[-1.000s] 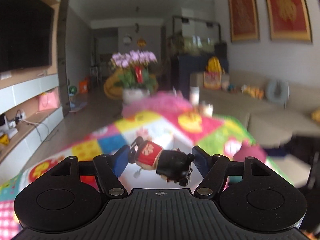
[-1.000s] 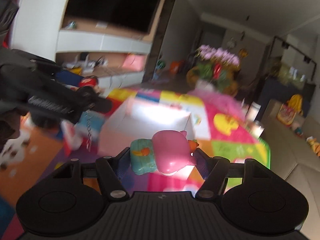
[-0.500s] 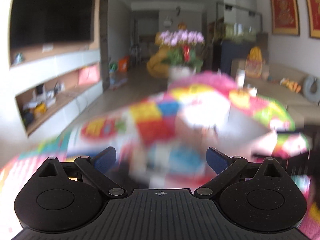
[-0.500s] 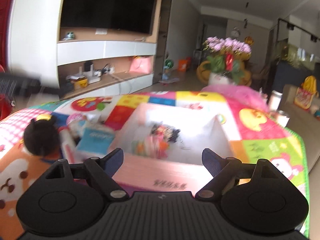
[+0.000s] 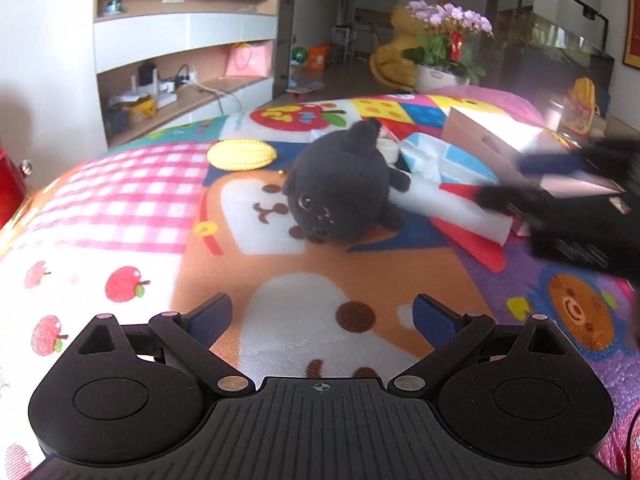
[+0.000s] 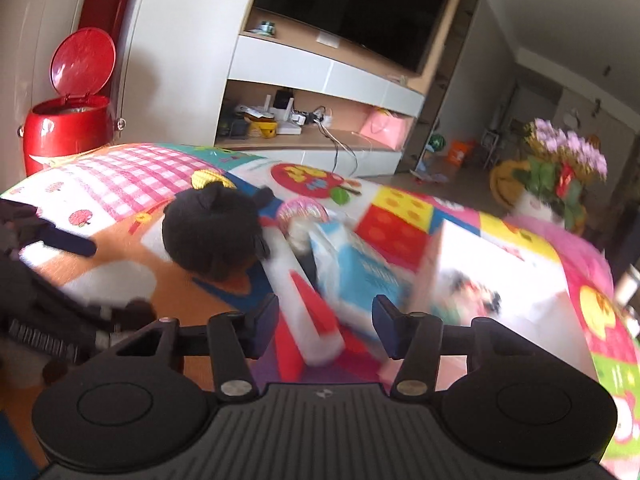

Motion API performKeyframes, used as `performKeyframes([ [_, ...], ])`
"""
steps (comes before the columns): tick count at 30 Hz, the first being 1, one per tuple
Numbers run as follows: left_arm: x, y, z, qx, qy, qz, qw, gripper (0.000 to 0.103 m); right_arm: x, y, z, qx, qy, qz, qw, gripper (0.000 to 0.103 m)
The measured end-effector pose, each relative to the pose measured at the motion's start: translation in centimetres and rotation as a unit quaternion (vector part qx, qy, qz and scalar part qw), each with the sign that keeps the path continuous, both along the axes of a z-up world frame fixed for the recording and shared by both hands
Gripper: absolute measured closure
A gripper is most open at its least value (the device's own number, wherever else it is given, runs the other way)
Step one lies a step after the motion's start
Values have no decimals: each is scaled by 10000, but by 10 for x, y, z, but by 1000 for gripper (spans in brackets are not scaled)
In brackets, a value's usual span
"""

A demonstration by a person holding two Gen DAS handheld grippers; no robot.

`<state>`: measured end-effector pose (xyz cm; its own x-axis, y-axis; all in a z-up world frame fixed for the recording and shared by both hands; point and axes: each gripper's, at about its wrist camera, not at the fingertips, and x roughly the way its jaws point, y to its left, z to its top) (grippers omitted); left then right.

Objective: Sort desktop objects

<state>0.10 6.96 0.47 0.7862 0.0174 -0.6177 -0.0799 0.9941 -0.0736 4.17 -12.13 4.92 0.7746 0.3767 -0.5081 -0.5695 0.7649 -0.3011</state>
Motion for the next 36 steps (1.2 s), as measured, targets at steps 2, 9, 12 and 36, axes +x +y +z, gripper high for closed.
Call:
performKeyframes([
  [2, -1, -4, -1, 50, -42, -53, 10000, 3, 12, 17, 1, -130, -109, -8, 9999, 57],
  [9, -2, -1, -1, -107, -82, -83, 9999, 3, 92, 52, -4, -483, 533, -668, 9952, 49],
  [12, -2, 1, -1, -198, -73, -57, 9998, 3, 109, 61, -16, -801, 530, -710, 9928, 38],
  [36, -2, -46, 13, -160, -119, -962, 9952, 1, -7, -66, 3, 61, 1501, -495, 9874, 53],
])
